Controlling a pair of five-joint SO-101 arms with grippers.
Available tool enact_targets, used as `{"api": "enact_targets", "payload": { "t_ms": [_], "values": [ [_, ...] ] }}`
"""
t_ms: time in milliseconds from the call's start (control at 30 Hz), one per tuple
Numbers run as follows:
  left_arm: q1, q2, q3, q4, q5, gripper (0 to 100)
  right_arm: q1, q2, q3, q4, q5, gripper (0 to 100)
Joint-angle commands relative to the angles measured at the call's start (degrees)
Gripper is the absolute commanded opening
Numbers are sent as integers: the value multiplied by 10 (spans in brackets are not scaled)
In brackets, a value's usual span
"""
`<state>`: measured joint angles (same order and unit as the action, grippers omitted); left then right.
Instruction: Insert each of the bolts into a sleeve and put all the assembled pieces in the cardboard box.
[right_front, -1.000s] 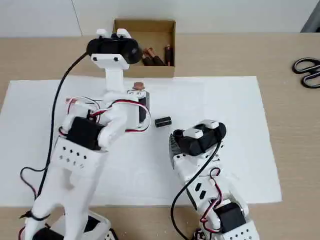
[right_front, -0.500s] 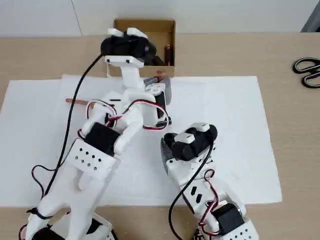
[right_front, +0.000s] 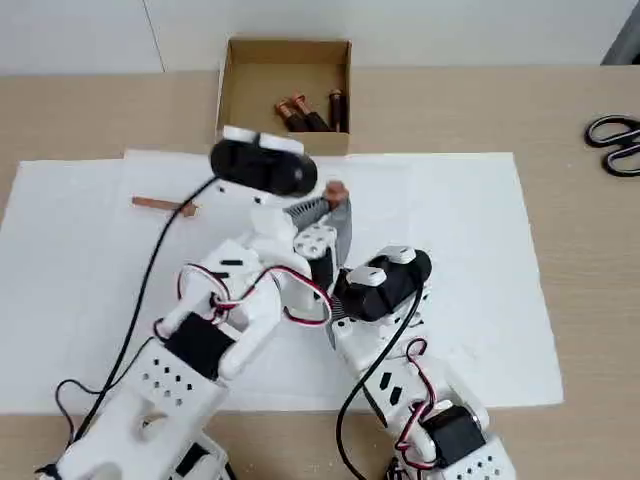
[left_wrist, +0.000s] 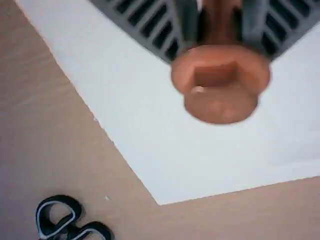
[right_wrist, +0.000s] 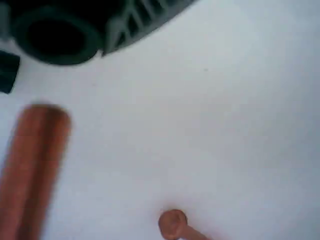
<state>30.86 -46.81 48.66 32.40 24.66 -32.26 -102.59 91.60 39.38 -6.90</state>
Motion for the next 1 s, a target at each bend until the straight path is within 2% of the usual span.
{"api": "enact_targets", "payload": {
  "t_ms": [0, 233, 833, 967],
  "values": [
    [3, -22, 32, -51, -4, 6, -3, -7, -5, -14, -6, 4],
    [2, -22, 65, -84, -4, 6, -3, -7, -5, -14, -6, 4],
    [4, -23, 71, -64, -2, 6, -3, -7, -4, -14, -6, 4],
    [25, -23, 68, -47, -3, 6, -3, -7, -4, -14, -6, 4]
  ]
}}
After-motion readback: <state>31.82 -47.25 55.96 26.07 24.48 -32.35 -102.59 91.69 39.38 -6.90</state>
